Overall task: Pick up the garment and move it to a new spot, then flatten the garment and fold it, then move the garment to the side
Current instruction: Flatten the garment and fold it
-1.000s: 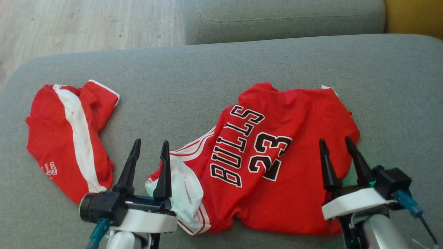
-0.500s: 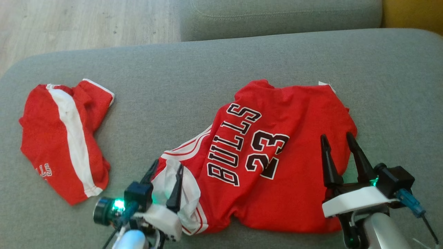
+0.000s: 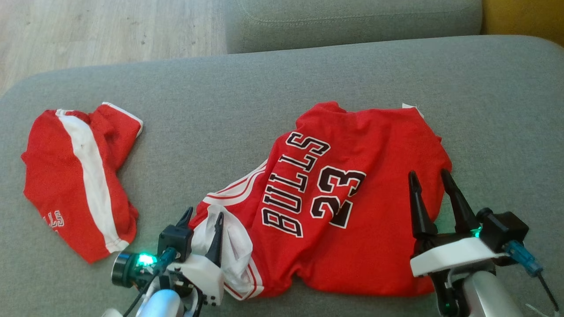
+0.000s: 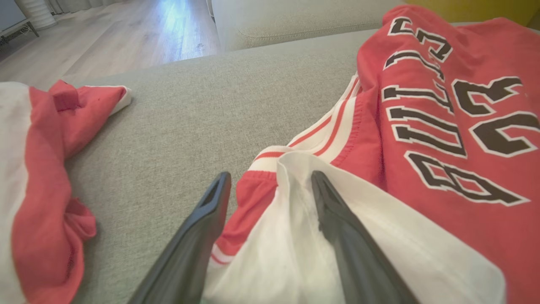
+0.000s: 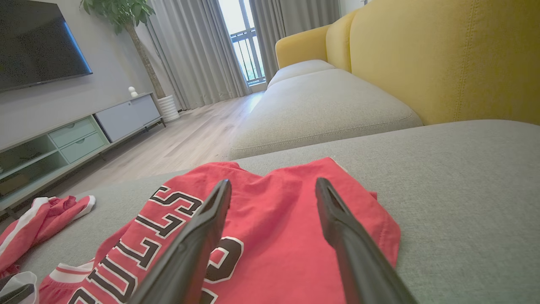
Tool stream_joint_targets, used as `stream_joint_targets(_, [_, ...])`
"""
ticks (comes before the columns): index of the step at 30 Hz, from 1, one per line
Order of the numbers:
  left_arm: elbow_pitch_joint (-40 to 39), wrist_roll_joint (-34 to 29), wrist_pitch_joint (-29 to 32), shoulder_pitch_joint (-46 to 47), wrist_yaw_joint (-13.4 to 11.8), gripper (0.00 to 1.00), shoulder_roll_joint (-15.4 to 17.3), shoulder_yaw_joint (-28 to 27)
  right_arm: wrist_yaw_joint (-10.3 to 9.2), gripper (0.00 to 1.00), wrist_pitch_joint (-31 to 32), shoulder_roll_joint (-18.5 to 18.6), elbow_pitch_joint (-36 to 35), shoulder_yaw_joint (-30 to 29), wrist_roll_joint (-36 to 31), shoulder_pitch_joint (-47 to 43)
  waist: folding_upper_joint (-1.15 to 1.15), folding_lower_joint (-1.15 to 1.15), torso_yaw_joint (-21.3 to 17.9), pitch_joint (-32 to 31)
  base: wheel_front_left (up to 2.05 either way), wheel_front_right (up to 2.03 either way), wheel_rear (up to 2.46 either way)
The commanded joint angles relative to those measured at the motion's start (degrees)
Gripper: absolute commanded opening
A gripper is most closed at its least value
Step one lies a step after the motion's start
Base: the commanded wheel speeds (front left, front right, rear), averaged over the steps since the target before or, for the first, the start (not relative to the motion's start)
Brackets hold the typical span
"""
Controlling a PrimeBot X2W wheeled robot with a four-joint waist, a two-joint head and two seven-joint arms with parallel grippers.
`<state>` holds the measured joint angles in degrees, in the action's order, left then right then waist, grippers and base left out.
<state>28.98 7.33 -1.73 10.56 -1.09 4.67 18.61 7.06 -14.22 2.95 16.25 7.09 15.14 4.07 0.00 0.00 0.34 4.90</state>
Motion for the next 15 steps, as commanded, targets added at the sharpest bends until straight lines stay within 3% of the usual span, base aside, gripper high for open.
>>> stream_joint_targets(1, [-1.34, 0.11, 0.12, 2.24, -0.47, 1.00, 0.90, -1.41, 0.43, 1.00, -0.77, -0.07, -1.49, 1.33, 0.28, 1.12, 0.00, 0.00, 0.10, -0.10, 0.00, 0.00, 0.00])
stream_joint_targets(2, [-1.26, 0.20, 0.23, 2.24, -0.48, 0.97, 0.89, -1.35, 0.43, 1.00, -0.77, -0.07, -1.47, 1.37, 0.30, 1.11, 0.00, 0.00, 0.15, -0.17, 0.00, 0.00, 0.00])
stream_joint_targets(3, [-1.22, 0.33, 0.31, 2.23, -0.44, 0.40, 0.88, -1.29, 0.43, 1.00, -0.77, -0.07, -1.43, 1.41, 0.30, 1.09, 0.00, 0.00, 0.19, -0.23, 0.00, 0.00, 0.00])
stream_joint_targets(4, [-1.24, 0.55, 0.29, 2.20, -0.36, 0.02, 0.85, -1.27, 0.43, 1.00, -0.77, -0.07, -1.39, 1.44, 0.29, 1.06, 0.00, 0.00, 0.23, -0.28, 0.00, 0.00, 0.00])
stream_joint_targets(15, [-6.15, 3.35, -9.45, 2.12, -2.41, 0.00, 0.34, -4.17, 0.43, 1.00, -0.77, -0.07, 0.29, -0.10, -0.54, 0.42, 0.00, 0.00, 1.23, -0.51, 0.00, 0.00, 0.00])
